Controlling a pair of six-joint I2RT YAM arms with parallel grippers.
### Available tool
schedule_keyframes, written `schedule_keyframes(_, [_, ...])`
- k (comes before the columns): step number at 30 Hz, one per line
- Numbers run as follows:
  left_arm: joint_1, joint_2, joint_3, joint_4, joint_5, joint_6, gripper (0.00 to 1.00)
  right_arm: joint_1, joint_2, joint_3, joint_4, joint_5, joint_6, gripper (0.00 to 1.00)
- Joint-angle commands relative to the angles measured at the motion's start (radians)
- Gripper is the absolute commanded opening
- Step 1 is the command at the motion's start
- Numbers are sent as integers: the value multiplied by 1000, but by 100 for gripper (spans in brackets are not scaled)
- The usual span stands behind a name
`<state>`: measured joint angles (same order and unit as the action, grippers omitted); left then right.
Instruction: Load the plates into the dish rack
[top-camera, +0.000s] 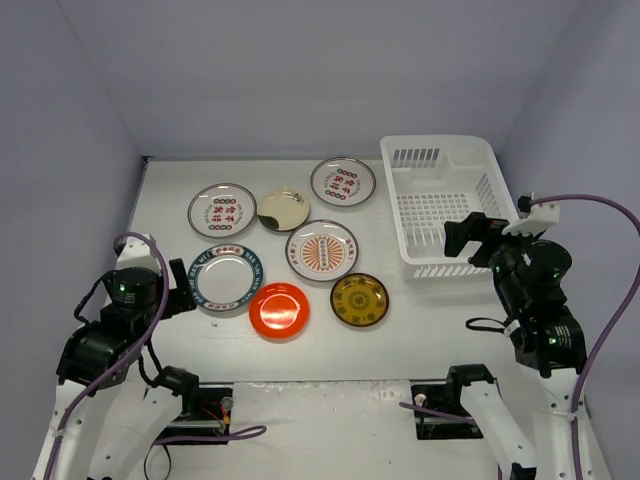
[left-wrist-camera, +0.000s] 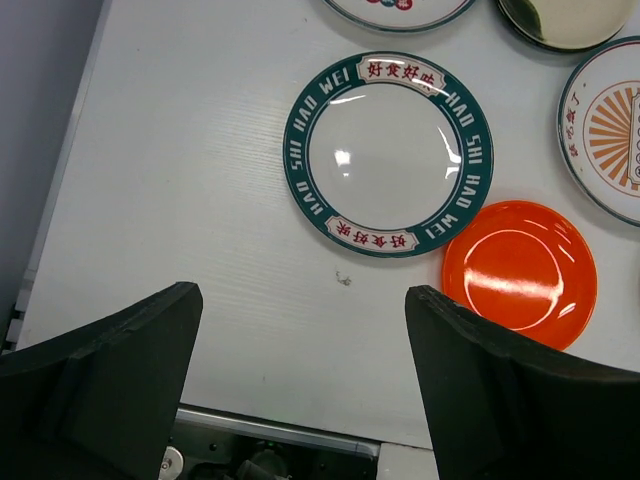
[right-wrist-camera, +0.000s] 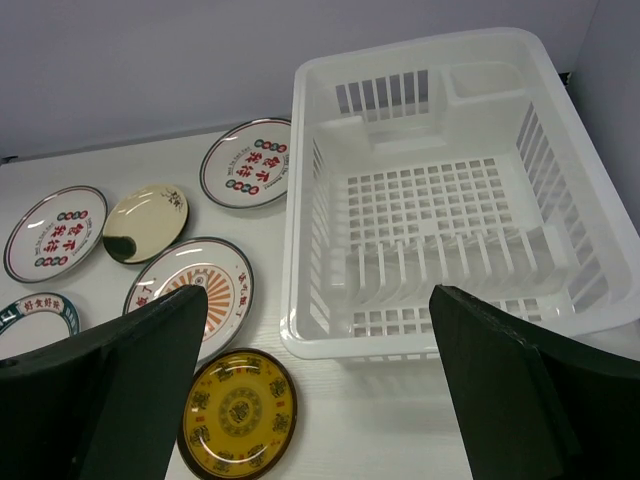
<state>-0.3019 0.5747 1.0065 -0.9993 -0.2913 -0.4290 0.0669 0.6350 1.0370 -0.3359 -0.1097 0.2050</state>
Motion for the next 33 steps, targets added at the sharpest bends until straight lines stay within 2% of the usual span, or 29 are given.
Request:
schedule_keyframes(1, [-6,28,-2,27,11,-36,84,5,15,8,49,-24,-7,100])
schedule_keyframes(6, [-6,109,-26,18,27,-106,84,5,107,11,40,-154,-12,100])
schedule_keyframes(12, [13,335,-51,70,141,-197,84,7,261,12,41,-315,14,100])
schedule_keyframes(14, [87,364,-75,142,210,-206,84,8,310,8,55,-384,25,100])
schedule_keyframes(15, [128,378,-110,165,287,-214,84,10,327,3,60,-406,36,100])
schedule_keyframes(16, [226,404,-130,213,343,-229,84,10,351,1,67,-424,43,100])
schedule_keyframes(20, [430,468,-212,323,527,-280,84,31,377,-11,107,-456,69,100])
schedule_keyframes(22, [464,488,-244,369,560,-304,83,40,374,-12,116,-459,74,100])
schedule_keyframes(25, [503,502,-290,462,576,-342,80,53,371,-20,132,-466,82,100])
schedule_keyframes(29, [518,548,-371,600,624,-395,64,63,370,-40,144,-473,85,100])
schedule_keyframes(33, [520,582,-439,701,612,-431,59,67,356,-60,159,-487,94,100])
